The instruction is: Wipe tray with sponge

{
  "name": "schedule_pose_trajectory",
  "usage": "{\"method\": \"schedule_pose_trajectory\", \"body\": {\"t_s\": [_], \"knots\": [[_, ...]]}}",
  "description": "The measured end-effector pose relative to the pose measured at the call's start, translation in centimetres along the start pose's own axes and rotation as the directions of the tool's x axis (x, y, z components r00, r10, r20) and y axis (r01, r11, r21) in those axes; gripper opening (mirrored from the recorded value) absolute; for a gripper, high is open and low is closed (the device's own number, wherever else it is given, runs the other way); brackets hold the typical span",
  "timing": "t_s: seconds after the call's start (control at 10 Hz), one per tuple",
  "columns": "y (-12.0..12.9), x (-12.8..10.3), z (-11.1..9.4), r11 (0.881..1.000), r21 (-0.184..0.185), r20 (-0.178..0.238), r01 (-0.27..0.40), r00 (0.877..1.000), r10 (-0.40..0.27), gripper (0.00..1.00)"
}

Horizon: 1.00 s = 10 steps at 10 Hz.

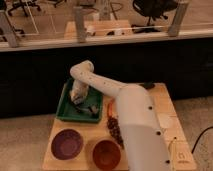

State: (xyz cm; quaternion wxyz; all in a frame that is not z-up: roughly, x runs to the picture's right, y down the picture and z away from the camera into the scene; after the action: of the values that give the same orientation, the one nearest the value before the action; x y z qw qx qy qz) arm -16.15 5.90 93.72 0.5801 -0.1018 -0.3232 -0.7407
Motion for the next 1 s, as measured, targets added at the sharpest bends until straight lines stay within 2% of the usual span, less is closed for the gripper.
{"method": "schedule_pose_trajectory", "body": {"t_s": [0.2,0.5,0.8,1.0], "knots": [[1.4,-1.6,-0.4,1.0,-0.009,0.01,-0.007,1.0,0.007,0.0],[4.4,-2.5,0.2,0.997,-0.04,0.021,-0.07,0.997,0.071,0.0],[7.1,-0.7,1.0,0.987,-0.086,0.02,-0.135,0.99,0.137,0.0],[7.8,1.4,1.0,0.983,-0.104,0.01,-0.152,0.988,0.154,0.0]]}}
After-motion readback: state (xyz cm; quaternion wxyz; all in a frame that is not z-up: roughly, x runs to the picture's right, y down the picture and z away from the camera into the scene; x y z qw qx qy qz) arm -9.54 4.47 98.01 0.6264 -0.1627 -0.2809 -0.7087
